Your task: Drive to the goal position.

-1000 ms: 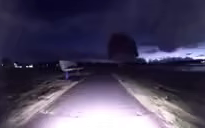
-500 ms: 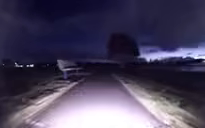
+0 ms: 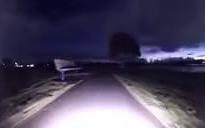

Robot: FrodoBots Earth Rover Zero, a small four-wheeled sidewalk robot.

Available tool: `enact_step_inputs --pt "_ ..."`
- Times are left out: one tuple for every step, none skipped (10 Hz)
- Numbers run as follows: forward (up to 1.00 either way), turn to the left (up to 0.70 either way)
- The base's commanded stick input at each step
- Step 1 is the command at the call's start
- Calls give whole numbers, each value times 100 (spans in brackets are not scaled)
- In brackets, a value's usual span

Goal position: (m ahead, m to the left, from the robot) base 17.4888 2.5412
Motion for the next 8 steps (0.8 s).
enact_step_inputs --pt "70 0" --pt "70 0" --pt "70 0" --pt "70 0" --pt "70 0" --pt "70 0" --pt "70 0" --pt "70 0"
